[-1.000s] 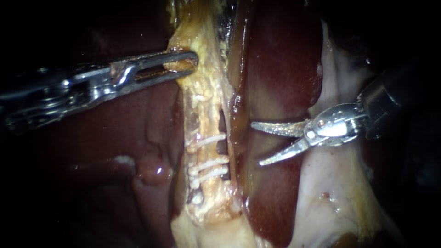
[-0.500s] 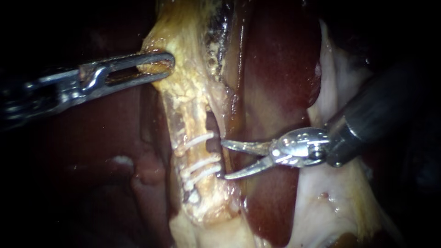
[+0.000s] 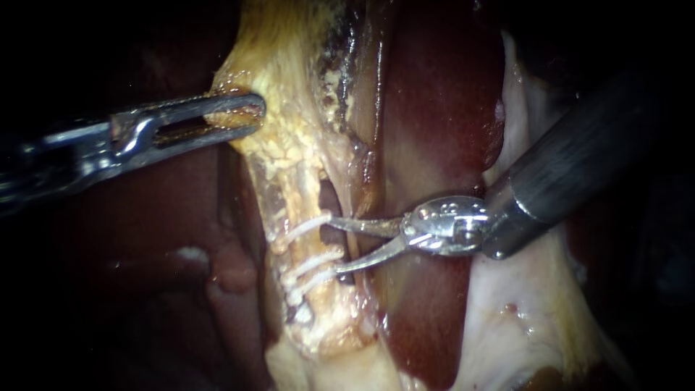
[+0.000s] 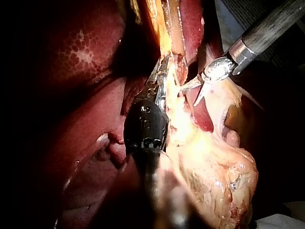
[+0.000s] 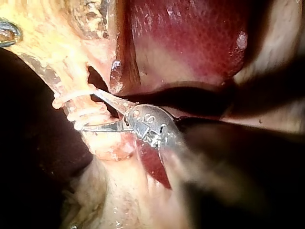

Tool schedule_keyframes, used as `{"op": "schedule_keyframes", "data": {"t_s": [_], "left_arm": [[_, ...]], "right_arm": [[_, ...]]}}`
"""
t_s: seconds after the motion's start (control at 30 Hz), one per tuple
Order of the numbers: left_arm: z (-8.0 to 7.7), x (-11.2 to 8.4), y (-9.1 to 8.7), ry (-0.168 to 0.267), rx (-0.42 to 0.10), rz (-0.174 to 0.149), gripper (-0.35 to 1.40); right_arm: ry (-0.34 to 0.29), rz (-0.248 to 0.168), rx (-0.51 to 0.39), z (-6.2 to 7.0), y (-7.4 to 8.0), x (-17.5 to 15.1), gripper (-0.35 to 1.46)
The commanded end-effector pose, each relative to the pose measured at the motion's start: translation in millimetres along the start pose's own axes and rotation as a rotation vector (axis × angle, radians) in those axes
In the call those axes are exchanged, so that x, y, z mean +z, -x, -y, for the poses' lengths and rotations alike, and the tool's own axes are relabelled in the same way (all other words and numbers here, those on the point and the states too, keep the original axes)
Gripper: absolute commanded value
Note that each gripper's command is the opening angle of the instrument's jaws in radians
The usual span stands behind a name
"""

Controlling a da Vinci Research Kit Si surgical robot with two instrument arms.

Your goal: Go to the cutting position left tube

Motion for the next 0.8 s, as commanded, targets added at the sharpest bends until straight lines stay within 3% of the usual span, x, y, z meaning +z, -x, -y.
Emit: {"op": "schedule_keyframes", "data": {"t_s": [0.03, 0.4, 0.53, 0.8], "left_arm": [[0.0, 0.0, 0.0, 0.0, 0.0, 0.0, -0.35], [0.2, -0.1, 0.0, 0.001, 0.0, 0.0, -0.35], [0.2, -0.1, 0.0, 0.001, 0.0, 0.0, -0.35], [0.0, 0.1, 0.0, 0.0, 0.0, 0.0, -0.35]], "right_arm": [[-0.005, 0.0, 0.004, -0.2, -0.2, 0.3, 1.36], [-0.063, 0.003, 0.024, -2.4, -1.5, 2.6, 1.31], [-0.13, -0.032, 0.012, -2.4, -1.8, 2.5, 1.28], [-0.227, -0.041, -0.018, -2.2, -1.9, 2.8, 1.21]]}}
